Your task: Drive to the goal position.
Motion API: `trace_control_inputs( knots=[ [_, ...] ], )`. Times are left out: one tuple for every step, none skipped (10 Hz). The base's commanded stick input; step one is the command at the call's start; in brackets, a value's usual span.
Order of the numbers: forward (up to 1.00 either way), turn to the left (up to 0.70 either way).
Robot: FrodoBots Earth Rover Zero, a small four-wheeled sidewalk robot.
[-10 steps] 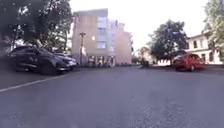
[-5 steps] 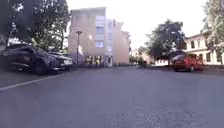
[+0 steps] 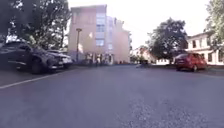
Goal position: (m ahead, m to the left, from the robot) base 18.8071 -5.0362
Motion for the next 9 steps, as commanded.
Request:
trace_control_inputs(
  knots=[
    [0.7, 0.0],
    [0.7, 0.0],
    [0.7, 0.0],
    [0.7, 0.0],
    [0.7, 0.0],
    [0.7, 0.0],
    [0.7, 0.0],
    [0.7, 0.0],
    [0.7, 0.0]
  ],
)
